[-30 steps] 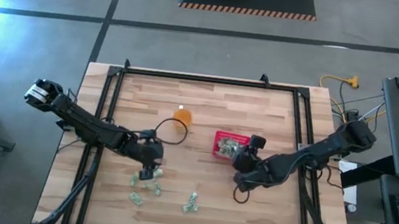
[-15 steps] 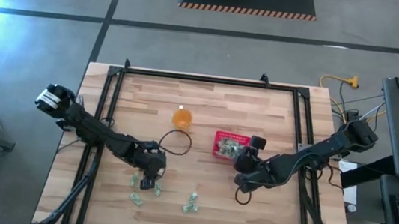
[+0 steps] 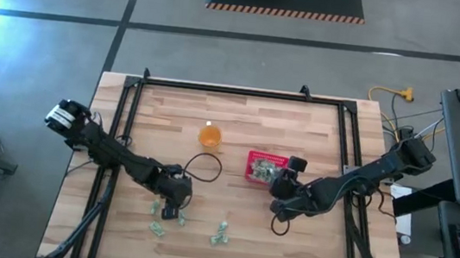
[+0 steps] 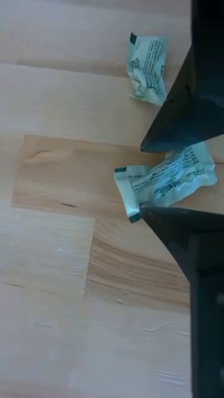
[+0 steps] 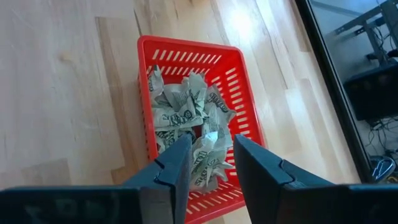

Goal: Pick and place Stevia / Truvia into bins
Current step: Put the stevia packet into the basket

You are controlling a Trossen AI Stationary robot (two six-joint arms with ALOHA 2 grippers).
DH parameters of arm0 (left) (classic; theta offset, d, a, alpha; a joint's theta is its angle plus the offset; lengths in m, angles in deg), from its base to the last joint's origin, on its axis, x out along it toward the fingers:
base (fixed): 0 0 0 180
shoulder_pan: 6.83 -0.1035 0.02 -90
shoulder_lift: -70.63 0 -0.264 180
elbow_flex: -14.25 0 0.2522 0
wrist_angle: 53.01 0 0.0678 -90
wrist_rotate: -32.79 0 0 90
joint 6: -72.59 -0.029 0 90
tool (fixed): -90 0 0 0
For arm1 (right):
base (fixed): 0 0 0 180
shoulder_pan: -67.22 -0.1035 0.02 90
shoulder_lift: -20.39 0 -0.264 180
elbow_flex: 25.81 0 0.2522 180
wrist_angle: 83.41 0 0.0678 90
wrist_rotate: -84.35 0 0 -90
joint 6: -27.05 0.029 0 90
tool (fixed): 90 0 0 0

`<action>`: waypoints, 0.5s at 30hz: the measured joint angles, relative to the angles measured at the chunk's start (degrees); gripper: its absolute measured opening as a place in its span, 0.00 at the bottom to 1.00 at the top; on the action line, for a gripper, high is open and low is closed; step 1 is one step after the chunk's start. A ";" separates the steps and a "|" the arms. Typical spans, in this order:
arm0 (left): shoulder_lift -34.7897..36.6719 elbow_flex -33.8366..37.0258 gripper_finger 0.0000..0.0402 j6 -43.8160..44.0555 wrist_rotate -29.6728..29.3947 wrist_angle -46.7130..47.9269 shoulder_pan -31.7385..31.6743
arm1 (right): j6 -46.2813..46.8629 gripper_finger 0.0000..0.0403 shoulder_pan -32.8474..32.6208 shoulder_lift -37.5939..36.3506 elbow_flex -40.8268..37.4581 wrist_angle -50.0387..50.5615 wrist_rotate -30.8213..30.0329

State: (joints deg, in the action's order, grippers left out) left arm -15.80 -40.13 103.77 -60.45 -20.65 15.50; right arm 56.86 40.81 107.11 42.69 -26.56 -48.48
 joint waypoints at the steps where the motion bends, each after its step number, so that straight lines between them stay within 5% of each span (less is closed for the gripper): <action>1: 0.07 0.00 0.32 -0.09 0.02 0.04 0.00 | 0.00 0.27 0.00 0.00 0.00 0.00 0.00; 10: 0.17 -0.21 0.03 -3.16 -0.08 0.06 0.00 | 0.01 0.25 0.00 0.00 0.00 -0.04 0.00; 15: 0.17 -2.79 0.02 -10.19 -4.64 -0.19 -0.18 | 0.01 0.24 0.00 0.00 0.00 -0.14 -0.02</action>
State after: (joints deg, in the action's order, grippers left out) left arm -15.63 -42.92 93.58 -65.08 -20.85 15.32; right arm 56.87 40.81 107.11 42.69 -26.70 -48.51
